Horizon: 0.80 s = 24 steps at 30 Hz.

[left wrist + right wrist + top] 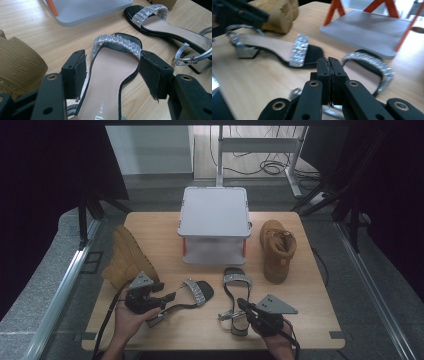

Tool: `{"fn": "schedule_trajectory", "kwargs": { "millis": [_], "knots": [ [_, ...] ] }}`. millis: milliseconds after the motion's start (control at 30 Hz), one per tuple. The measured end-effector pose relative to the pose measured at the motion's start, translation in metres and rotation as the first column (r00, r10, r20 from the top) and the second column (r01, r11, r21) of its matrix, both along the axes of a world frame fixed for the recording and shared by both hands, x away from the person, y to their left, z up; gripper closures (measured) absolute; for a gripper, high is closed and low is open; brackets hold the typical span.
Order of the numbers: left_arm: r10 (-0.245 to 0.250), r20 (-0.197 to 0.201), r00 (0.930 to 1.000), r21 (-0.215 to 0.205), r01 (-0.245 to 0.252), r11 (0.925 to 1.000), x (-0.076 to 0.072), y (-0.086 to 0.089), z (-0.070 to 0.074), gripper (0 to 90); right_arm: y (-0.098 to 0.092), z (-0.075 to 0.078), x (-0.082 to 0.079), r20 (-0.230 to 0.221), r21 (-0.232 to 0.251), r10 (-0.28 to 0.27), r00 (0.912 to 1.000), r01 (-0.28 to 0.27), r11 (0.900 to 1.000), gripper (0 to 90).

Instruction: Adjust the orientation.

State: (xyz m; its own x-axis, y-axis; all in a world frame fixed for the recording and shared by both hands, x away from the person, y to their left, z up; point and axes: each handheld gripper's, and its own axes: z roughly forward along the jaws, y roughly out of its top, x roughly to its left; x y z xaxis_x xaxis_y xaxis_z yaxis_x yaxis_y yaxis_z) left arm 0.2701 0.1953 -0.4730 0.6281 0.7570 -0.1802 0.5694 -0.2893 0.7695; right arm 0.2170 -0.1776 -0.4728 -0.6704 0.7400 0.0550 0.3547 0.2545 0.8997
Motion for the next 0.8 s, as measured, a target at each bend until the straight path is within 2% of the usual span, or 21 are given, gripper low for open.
{"fn": "schedule_trajectory", "kwargs": {
  "millis": [167, 233, 367, 433, 700, 800],
  "knots": [
    [0.002, -0.013, 0.9999, -0.002, -0.002, 1.0000, 0.001, 0.000, -0.002, 38.9, 0.008, -0.007, -0.015, -0.046, -0.013, 0.040, 0.9981, -0.040, 0.999, 87.2],
    [0.003, -0.014, 0.9999, -0.001, -0.003, 1.0000, 0.001, -0.001, -0.002, 38.9, 0.017, -0.012, -0.021, -0.061, -0.045, 0.060, 0.9963, -0.063, 0.997, 87.2],
    [0.003, -0.013, 0.9999, -0.002, -0.003, 1.0000, 0.001, 0.000, -0.001, 38.9, 0.037, -0.026, -0.029, -0.085, -0.125, 0.106, 0.9907, -0.116, 0.985, 87.3],
    [0.008, -0.013, 0.9999, -0.003, -0.008, 1.0000, 0.001, 0.001, -0.001, 38.9, 0.042, -0.029, -0.032, -0.096, -0.146, 0.118, 0.9883, -0.131, 0.981, 87.8],
    [0.014, -0.017, 0.9998, -0.003, -0.014, 0.9999, 0.002, 0.002, -0.001, 38.9, 0.040, -0.040, -0.035, -0.112, -0.213, 0.072, 0.9910, -0.095, 0.972, 88.5],
    [0.013, -0.018, 0.9998, 0.001, -0.012, 0.9999, 0.002, 0.002, -0.001, 38.9, 0.038, -0.043, -0.034, -0.119, -0.222, 0.071, 0.9903, -0.096, 0.970, 88.6]
  ]
}}
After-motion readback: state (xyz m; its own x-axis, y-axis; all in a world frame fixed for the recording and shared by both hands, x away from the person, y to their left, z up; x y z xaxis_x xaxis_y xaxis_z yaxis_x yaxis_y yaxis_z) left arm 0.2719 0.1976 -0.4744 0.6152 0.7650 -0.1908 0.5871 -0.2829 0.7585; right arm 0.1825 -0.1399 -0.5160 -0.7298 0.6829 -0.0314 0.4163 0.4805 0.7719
